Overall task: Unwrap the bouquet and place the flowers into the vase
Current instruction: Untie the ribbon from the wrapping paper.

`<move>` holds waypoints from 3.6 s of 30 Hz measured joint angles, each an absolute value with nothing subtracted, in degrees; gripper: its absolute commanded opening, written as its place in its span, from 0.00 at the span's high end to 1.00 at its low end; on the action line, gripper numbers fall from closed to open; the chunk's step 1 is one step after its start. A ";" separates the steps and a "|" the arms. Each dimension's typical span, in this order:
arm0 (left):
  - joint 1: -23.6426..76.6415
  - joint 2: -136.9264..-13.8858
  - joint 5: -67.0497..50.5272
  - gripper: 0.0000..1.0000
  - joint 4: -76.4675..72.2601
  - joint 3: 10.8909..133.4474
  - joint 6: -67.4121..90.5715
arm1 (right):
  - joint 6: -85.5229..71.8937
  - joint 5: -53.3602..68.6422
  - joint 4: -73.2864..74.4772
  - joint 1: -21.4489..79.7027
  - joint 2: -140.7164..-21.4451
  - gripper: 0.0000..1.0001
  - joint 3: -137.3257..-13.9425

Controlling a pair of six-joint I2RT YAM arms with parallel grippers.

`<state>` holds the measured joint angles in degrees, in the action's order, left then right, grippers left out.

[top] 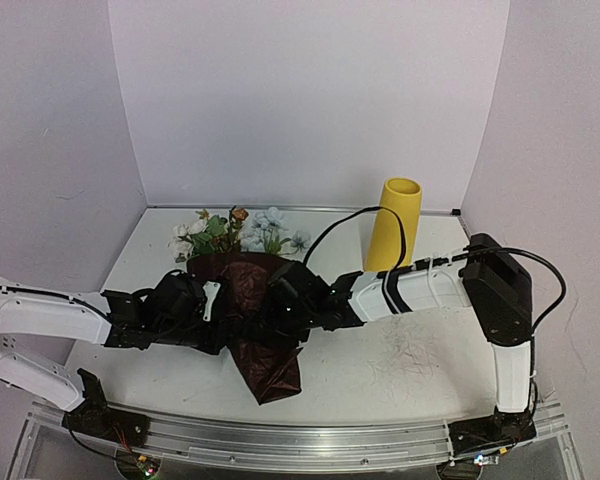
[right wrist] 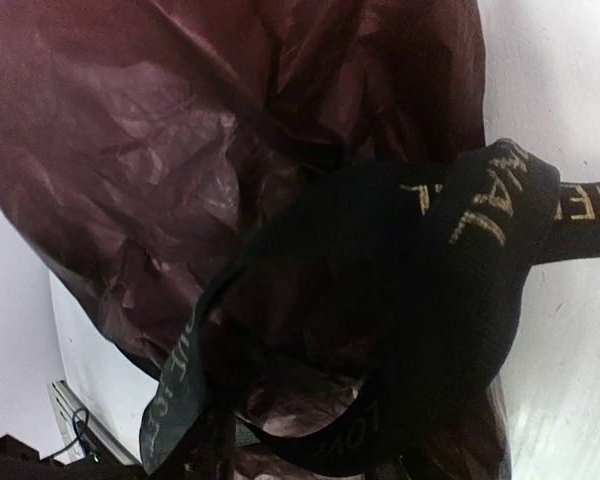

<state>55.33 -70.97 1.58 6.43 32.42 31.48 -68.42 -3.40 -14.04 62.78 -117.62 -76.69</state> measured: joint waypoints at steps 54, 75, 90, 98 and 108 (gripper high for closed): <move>55.33 -72.55 14.49 0.81 18.15 35.68 33.08 | -16.89 -5.27 -1.90 51.62 -107.23 0.50 -77.87; 55.33 -74.01 16.42 0.59 16.55 42.82 27.77 | 4.64 1.29 -3.73 58.60 -112.37 0.44 -84.45; 48.49 -77.15 6.12 0.60 11.15 43.86 25.88 | 6.20 0.12 -4.16 58.59 -114.14 0.49 -84.47; 46.81 -75.81 2.38 0.60 9.05 42.87 26.88 | 5.92 -0.94 -4.78 58.59 -116.03 0.53 -84.01; 45.74 -73.78 2.57 0.60 8.64 41.26 28.84 | 5.30 -1.27 -5.19 58.59 -116.34 0.58 -83.99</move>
<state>45.74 -73.78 2.57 8.64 41.26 28.84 5.30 -1.27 -5.19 58.59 -116.34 -83.99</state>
